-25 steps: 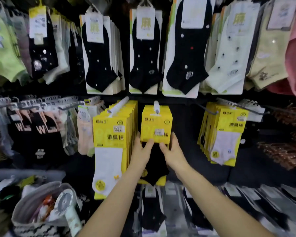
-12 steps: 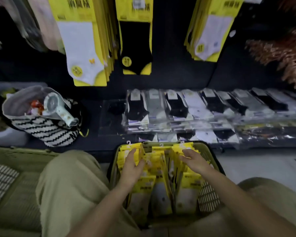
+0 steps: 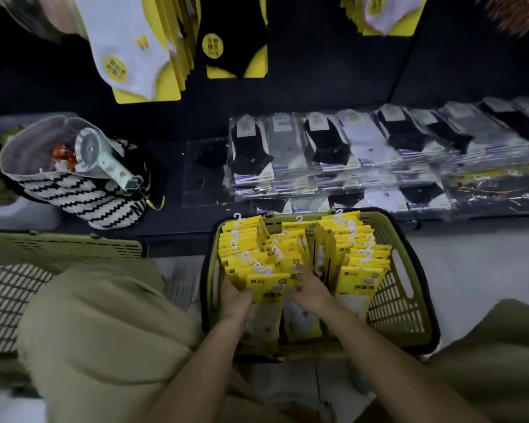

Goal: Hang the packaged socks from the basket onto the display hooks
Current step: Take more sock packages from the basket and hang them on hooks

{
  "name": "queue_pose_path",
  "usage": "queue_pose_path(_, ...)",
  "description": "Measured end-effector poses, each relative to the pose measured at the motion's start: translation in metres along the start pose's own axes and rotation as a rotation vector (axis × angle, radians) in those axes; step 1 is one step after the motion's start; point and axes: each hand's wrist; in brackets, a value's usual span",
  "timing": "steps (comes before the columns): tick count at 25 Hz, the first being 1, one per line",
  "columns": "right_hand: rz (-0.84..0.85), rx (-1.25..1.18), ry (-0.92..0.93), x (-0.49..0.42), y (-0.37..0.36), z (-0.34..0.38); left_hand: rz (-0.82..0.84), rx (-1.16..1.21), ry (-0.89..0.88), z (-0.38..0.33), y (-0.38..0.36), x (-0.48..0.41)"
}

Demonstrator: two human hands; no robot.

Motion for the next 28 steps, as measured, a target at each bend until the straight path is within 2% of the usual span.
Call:
queue_pose_path(4, 0.032, 0.032, -0.025, -0.036, -0.007, 0.006, 0.075, -0.039, 0.154, 0.010, 0.018, -0.016)
queue_pose_path(8, 0.030, -0.439, -0.051, -0.052, -0.015, -0.008, 0.179, -0.089, 0.124, 0.013, 0.027, -0.033)
queue_pose_path(13, 0.024, -0.335, 0.040, -0.048, -0.031, -0.014, 0.183, -0.242, 0.012, 0.018, 0.018, -0.038)
queue_pose_path(15, 0.034, -0.270, 0.071, -0.046, -0.031, -0.015, 0.206, -0.199, -0.011, 0.019, 0.016, -0.036)
queue_pose_path(17, 0.054, -0.248, 0.064, -0.043, -0.029, -0.018, 0.243, -0.150, 0.010, 0.021, 0.016, -0.034)
queue_pose_path(20, 0.066, -0.289, 0.059, -0.039, -0.028, -0.021, 0.259, -0.209, 0.111, 0.025, 0.017, -0.036)
queue_pose_path(23, 0.066, -0.204, 0.089, -0.036, -0.030, -0.018, 0.235, -0.250, 0.169, 0.023, 0.017, -0.041)
queue_pose_path(28, 0.012, -0.268, 0.157, -0.024, -0.033, -0.012, 0.248, -0.320, 0.136, 0.011, 0.013, -0.032)
Point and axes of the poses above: each hand's wrist, its own x-axis away from the middle knuckle, its own y-axis out of the back of the hand, z = x × y, and after that the axes turned 15 degrees about z, right-handed
